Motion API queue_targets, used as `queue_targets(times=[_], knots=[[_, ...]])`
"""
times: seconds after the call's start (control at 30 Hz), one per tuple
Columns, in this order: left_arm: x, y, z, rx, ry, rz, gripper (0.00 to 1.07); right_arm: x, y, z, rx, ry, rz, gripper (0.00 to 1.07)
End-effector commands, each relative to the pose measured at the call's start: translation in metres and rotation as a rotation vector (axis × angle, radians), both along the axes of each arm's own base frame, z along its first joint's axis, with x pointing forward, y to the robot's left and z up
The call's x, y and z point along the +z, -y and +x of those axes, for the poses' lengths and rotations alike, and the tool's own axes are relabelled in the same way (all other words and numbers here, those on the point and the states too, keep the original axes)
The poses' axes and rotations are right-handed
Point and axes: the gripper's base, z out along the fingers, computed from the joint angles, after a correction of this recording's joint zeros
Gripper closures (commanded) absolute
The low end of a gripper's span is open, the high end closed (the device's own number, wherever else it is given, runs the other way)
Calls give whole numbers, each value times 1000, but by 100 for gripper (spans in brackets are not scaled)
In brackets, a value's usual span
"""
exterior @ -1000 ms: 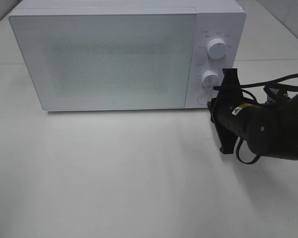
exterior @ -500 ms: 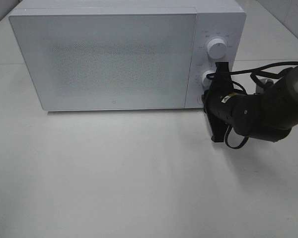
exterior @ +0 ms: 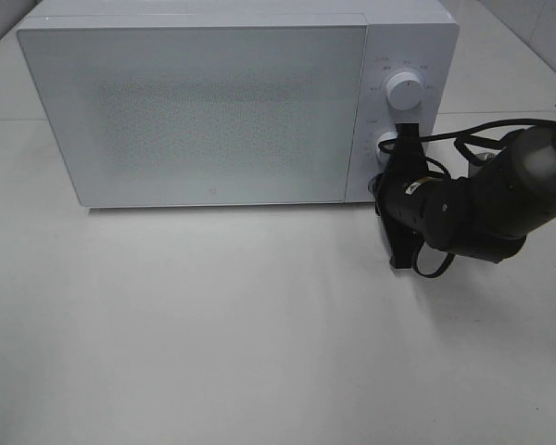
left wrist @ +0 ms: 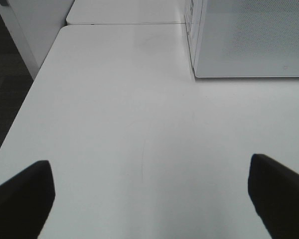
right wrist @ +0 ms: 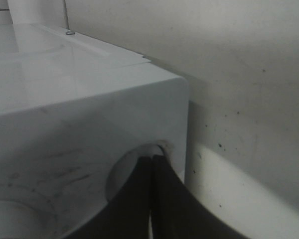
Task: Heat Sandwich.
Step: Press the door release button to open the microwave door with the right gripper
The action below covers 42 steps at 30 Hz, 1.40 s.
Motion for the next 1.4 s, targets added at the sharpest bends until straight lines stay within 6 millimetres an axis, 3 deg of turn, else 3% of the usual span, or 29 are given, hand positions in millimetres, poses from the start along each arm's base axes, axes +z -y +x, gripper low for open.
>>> queue_targets(times=[0.03, 0.13, 0.33, 0.43, 0.6, 1.4], knots=[[0, 1, -3, 3, 33, -5, 5, 19, 4, 14, -39, 189, -18, 107], [0, 1, -3, 3, 33, -5, 5, 31, 7, 18, -69, 326, -31, 107], [0, 1, -3, 3, 33, -5, 5, 42, 5, 26, -84, 397, -14, 107], [0, 1, -3, 3, 33, -5, 5, 50, 6, 40, -89, 456, -10, 107], [0, 1, -3, 3, 33, -5, 5, 48, 10, 47, -98, 473, -10, 107], [0, 1, -3, 3, 33, -5, 5, 43, 5, 46, -56, 396, 4, 106]])
